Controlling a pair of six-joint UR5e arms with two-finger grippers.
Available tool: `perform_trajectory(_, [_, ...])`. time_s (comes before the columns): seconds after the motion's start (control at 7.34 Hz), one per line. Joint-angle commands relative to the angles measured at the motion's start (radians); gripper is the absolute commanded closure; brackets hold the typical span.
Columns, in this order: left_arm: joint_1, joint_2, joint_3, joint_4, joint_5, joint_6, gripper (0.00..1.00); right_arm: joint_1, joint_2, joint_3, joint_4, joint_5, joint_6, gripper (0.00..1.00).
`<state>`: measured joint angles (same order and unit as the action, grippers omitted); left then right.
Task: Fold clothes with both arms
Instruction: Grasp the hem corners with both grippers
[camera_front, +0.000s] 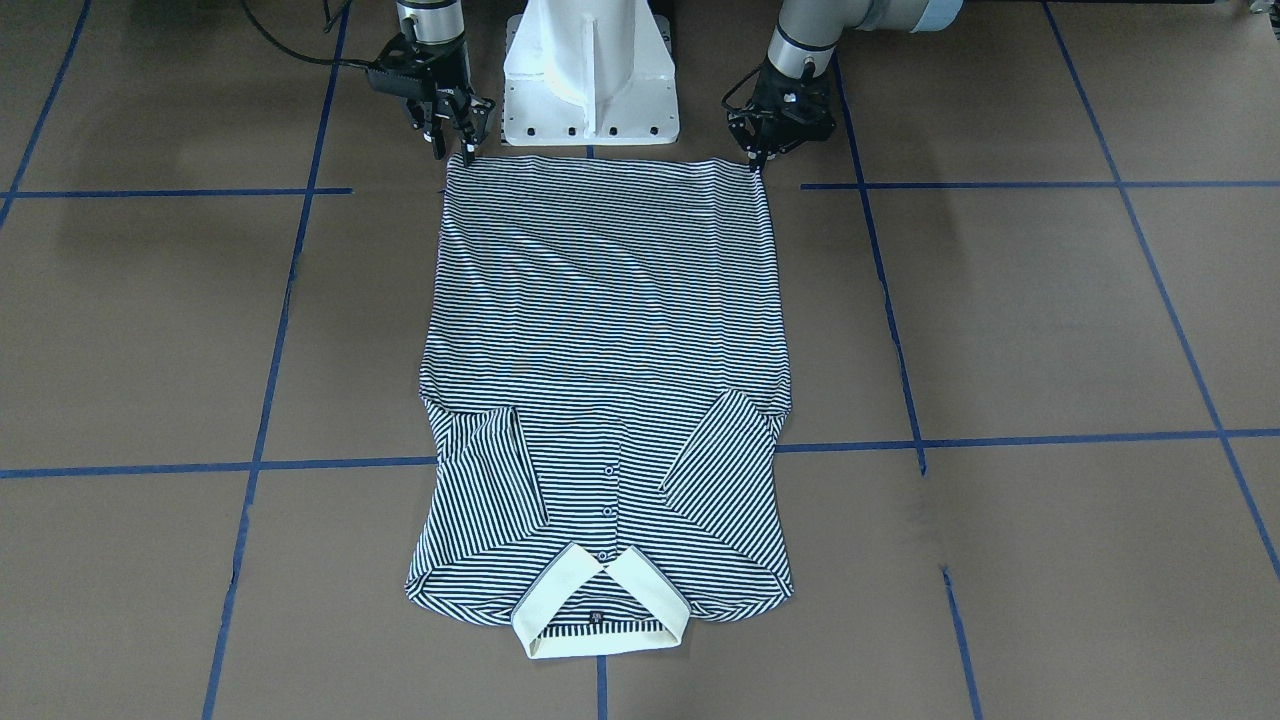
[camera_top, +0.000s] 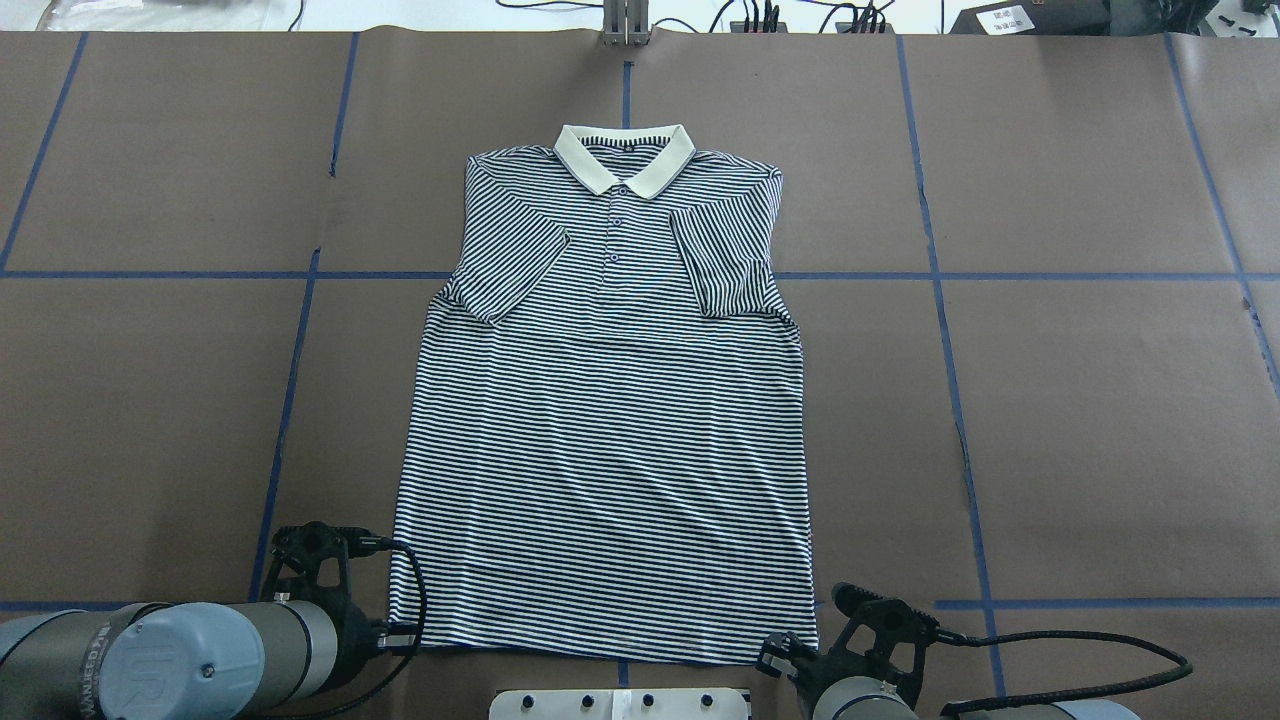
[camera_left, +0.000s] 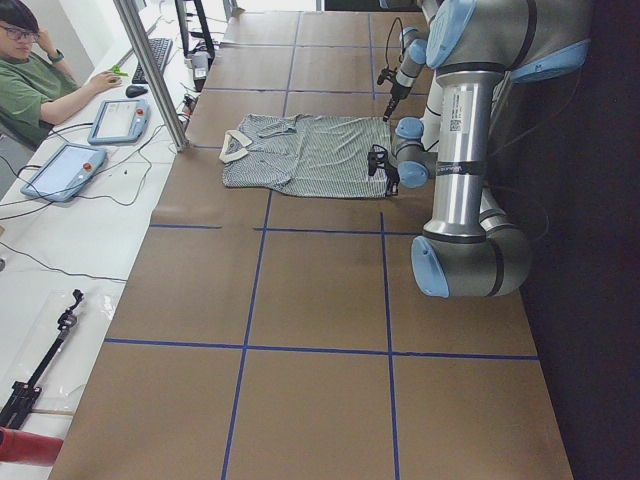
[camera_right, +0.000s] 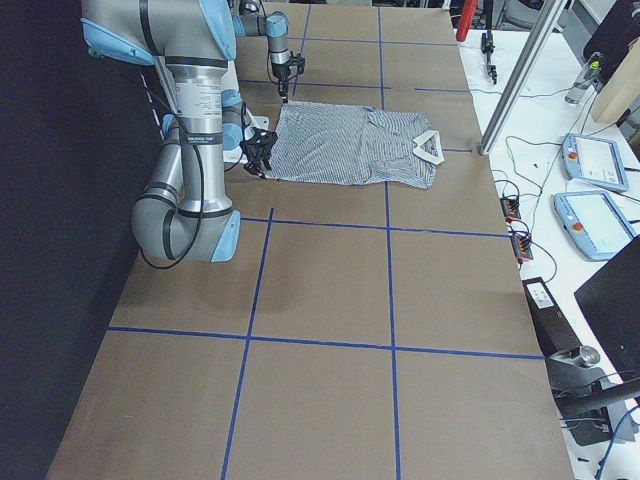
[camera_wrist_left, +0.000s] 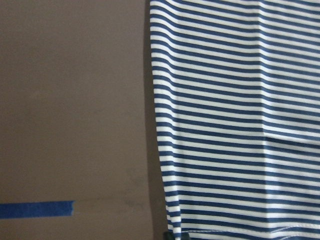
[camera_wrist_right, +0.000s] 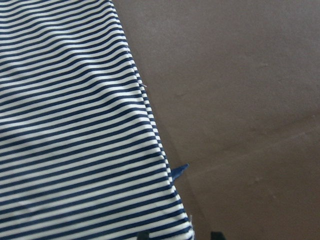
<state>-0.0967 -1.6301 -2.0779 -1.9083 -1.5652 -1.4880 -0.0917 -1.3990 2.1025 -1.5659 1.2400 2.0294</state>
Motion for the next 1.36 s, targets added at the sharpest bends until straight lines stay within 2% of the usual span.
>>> perform_trajectory(0.0, [0.0, 0.001, -0.001, 0.0, 0.001, 0.0, 1.0, -0.006, -0.002, -0.006, 0.001, -0.001, 0.0, 0.48])
perform_trajectory(0.14, [0.0, 0.001, -0.002, 0.0, 0.001, 0.0, 1.0, -0.01, -0.002, -0.009, 0.001, -0.001, 0.0, 0.48])
perform_trajectory(0.27, [0.0, 0.001, -0.002, 0.0, 0.001, 0.0, 1.0, -0.01, 0.0, -0.009, 0.001, -0.001, 0.0, 0.53])
perform_trajectory(0.41, [-0.002, -0.001, -0.002, 0.0, 0.001, 0.0, 1.0, -0.01, 0.002, -0.012, 0.001, -0.001, 0.0, 0.7])
perform_trajectory(0.55, [-0.002, -0.001, -0.004, 0.0, 0.001, 0.0, 1.0, -0.01, 0.002, -0.012, 0.001, -0.001, 0.0, 0.71])
perform_trajectory(0.82, [0.0, -0.001, -0.005, -0.002, -0.001, 0.0, 1.0, -0.008, 0.008, -0.009, 0.001, -0.001, 0.0, 1.0])
perform_trajectory(1.09, [-0.002, -0.005, -0.011, 0.0, -0.004, 0.0, 1.0, 0.015, 0.008, 0.016, 0.001, -0.027, -0.009, 1.0])
perform_trajectory(1.23, [-0.003, -0.004, -0.057, 0.015, -0.012, 0.006, 1.0, 0.039, -0.003, 0.075, 0.0, -0.021, -0.02, 1.0])
